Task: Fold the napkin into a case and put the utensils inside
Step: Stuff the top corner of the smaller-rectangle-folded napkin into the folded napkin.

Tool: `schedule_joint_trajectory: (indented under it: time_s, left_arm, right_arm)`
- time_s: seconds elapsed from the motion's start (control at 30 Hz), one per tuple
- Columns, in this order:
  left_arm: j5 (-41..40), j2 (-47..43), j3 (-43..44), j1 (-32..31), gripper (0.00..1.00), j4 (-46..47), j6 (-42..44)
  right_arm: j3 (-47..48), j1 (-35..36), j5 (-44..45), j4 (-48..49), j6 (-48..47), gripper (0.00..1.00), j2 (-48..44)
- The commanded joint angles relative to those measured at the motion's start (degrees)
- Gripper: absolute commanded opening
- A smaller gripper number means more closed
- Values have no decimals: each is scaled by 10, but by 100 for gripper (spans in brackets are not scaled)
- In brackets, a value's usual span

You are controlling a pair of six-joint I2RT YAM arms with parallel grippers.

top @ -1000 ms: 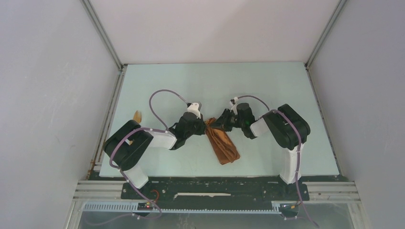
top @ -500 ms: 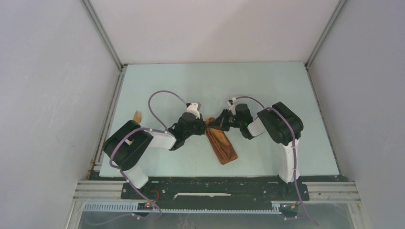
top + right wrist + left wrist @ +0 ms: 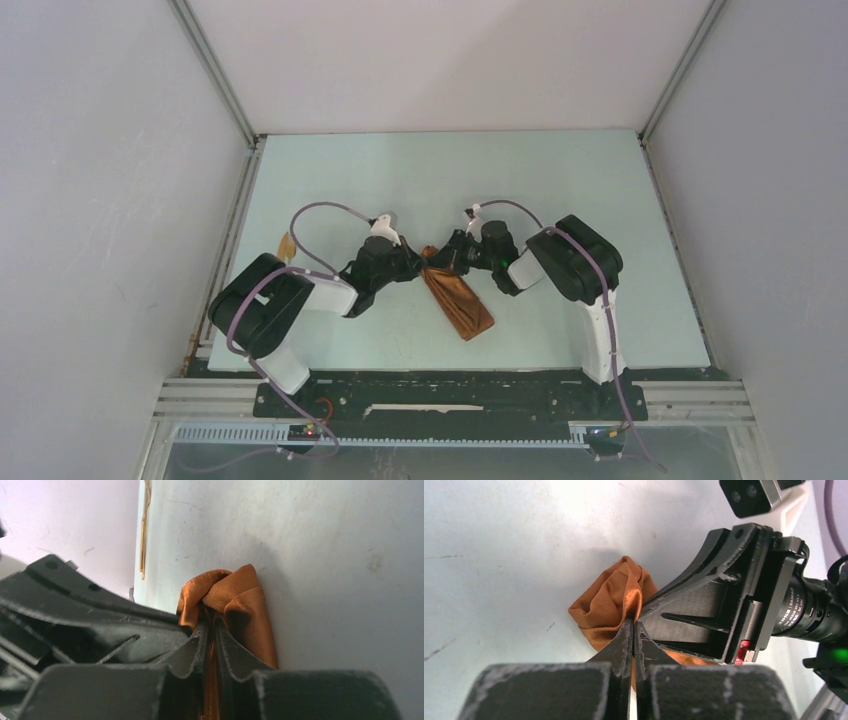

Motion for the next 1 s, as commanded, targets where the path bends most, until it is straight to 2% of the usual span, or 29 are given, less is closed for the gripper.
schedule_joint_trajectory:
  time_s: [0.0,0.07,0.2,0.3,0.47,0.6,0.97]
  left_arm:
    - [45,-3,-18,14,0,56,-52]
    - [47,2,-21,15,0,61,-53]
    - [38,-8,-31,15,0,61,-51]
    - [27,-19,-37,15,0,50,-40]
    - [35,-14,-38,17,0,51,-41]
    - [37,-20,-38,16,0,52,-41]
    - [53,-19,-27,17,0,51,-42]
  right_arm:
    - [-20,-13,-32,85,39,20,6]
    - [-28,-21,-41,66,34,22,-2]
    - [-55,-47,-64,89,55,26,-29]
    - [-56,-59,-68,58,42,31,-49]
    - [-45,-61,-63,32,29,33,-55]
    - [-20,-55,-61,18,36,22,-30]
    - [7,-23,-41,14,51,8,20]
